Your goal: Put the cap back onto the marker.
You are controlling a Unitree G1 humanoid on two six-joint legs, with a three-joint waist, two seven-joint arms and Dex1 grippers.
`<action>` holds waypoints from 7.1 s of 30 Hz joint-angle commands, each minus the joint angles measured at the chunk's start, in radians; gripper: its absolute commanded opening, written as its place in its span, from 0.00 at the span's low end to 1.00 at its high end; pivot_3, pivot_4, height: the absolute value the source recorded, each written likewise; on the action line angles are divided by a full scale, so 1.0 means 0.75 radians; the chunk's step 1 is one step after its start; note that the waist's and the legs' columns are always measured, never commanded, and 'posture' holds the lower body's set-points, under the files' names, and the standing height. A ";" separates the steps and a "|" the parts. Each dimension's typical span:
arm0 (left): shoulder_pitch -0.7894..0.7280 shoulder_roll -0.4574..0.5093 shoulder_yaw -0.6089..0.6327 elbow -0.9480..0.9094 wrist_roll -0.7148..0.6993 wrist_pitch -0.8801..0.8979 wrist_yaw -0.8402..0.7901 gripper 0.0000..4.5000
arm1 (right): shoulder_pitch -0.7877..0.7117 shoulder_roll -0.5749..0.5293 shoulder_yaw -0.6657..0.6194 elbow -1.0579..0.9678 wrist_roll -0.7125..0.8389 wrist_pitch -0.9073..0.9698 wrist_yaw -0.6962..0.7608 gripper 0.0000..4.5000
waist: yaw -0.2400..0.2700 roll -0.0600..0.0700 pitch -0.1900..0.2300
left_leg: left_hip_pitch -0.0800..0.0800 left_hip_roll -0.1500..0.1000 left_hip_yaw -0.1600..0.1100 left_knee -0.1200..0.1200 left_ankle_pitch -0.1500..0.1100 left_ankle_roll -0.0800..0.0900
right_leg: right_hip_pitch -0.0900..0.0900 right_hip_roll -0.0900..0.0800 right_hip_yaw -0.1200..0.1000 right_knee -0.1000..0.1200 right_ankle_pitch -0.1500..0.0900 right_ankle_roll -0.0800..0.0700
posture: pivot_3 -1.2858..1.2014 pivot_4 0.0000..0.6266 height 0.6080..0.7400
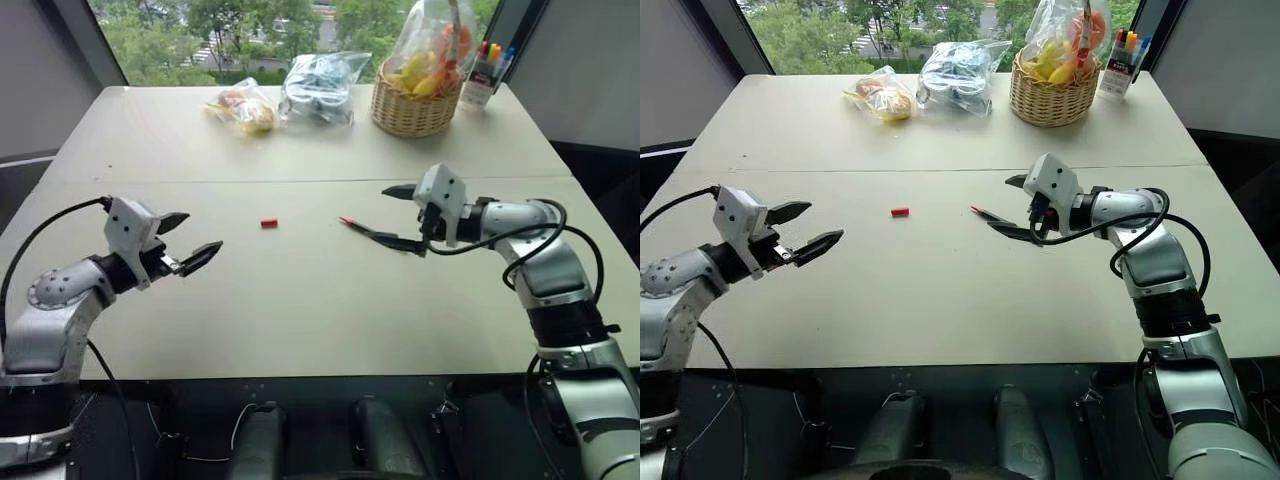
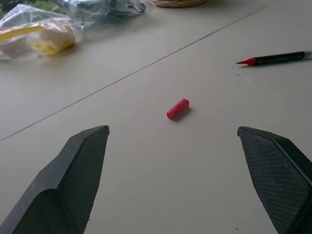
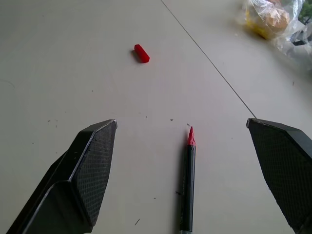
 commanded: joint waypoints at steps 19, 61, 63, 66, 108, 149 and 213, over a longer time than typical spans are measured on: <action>-0.744 -0.210 -0.243 1.359 0.347 -0.507 -0.306 0.97 | 0.205 -0.050 -0.166 -0.375 0.029 0.142 -0.245 0.98 | -0.002 -0.001 0.000 | -0.003 -0.001 -0.001 0.000 0.000 0.000 | -0.003 0.000 -0.002 0.002 0.001 0.003 | 0.52 0.24 1.00; -1.030 -0.369 -0.287 1.772 0.639 -0.643 -0.239 0.69 | 0.442 -0.072 -0.282 -0.780 0.064 0.363 -0.505 0.98 | 0.000 -0.002 0.000 | -0.003 -0.002 -0.003 0.002 0.000 0.000 | -0.002 0.001 -0.002 0.004 0.002 0.003 | 0.52 0.24 1.00; -1.031 -0.372 -0.290 1.774 0.644 -0.641 -0.233 0.46 | 0.445 -0.076 -0.286 -0.783 0.065 0.366 -0.508 0.98 | 0.000 -0.002 0.000 | -0.003 -0.002 -0.003 0.002 0.000 0.000 | -0.002 0.001 -0.002 0.004 0.002 0.003 | 0.52 0.24 1.00; -1.030 -0.375 -0.289 1.777 0.651 -0.642 -0.229 0.09 | 0.449 -0.082 -0.288 -0.791 0.068 0.371 -0.513 0.98 | 0.000 -0.002 0.000 | -0.003 -0.002 -0.003 0.002 0.000 0.000 | -0.002 0.000 -0.002 0.004 0.002 0.003 | 0.52 0.24 1.00; -0.022 -0.259 -0.034 -0.152 0.099 0.136 0.018 0.00 | 0.000 0.185 0.018 0.486 -0.036 -0.276 -0.154 0.98 | -0.004 -0.002 0.000 | 0.001 -0.001 -0.001 0.003 0.000 0.000 | -0.001 -0.001 0.001 0.008 0.002 0.003 | 0.52 0.24 1.00; 0.020 -0.150 -0.210 -0.168 0.119 -0.024 -0.038 0.00 | -0.189 0.265 0.034 0.990 -0.190 -0.565 -0.021 0.01 | -0.004 -0.001 0.000 | 0.003 -0.001 0.000 0.003 0.000 0.000 | 0.001 -0.001 0.001 0.007 0.002 0.002 | 0.52 0.24 1.00; -0.484 -0.224 -0.405 0.674 0.319 -0.825 -0.613 0.00 | -0.114 0.008 0.161 -0.026 -0.149 -0.194 0.257 0.01 | -0.004 0.001 0.001 | -0.001 -0.002 -0.001 0.003 0.001 -0.001 | -0.002 0.000 0.000 0.005 0.002 0.003 | 0.52 0.24 1.00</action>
